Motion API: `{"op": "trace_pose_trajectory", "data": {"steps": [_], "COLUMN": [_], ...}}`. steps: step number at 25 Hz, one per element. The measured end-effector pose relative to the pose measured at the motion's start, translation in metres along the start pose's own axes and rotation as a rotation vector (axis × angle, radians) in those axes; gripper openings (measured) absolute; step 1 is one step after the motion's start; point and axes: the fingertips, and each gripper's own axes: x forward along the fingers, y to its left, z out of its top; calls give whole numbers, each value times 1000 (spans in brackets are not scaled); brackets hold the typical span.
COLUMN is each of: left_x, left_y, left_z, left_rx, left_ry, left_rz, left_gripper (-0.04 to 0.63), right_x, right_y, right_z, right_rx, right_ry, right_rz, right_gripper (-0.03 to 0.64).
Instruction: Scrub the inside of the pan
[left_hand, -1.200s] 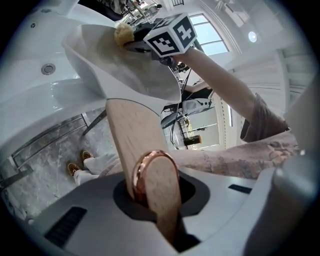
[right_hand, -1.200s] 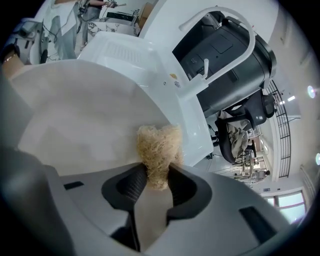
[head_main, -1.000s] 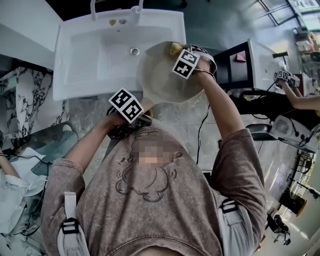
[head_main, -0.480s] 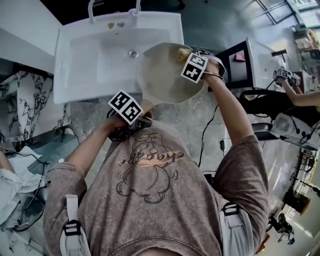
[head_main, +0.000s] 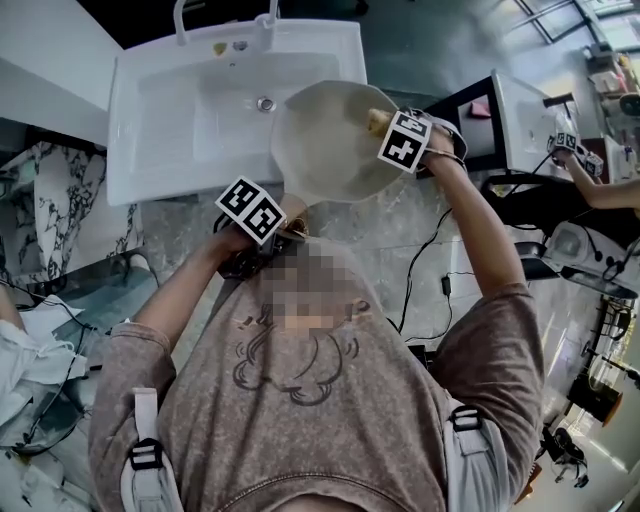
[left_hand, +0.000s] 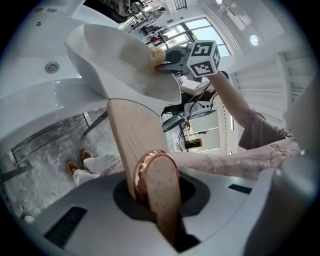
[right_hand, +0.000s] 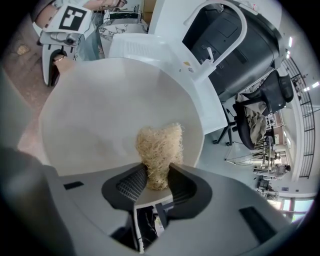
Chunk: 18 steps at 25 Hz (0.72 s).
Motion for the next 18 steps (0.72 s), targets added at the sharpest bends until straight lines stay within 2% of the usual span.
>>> {"op": "trace_pose_trajectory", "data": {"steps": [5,14,18], "left_x": [0,-1,0], "left_y": [-1,1,1], "left_z": [0,-1,-1], "left_rx": [-1,2,-1], "left_ry": [-2,-4,-1], "left_rz": [-2,-2,-4], "left_gripper": [48,48,48], "right_x": [-11,-24,-33], "right_y": [16,64,96], "right_z": [-3,3,13], "right_rx": [-17,-54,-27], "right_ry": [9,10,2], "right_rz": [43,201,347], "right_gripper": [144,143,141]}}
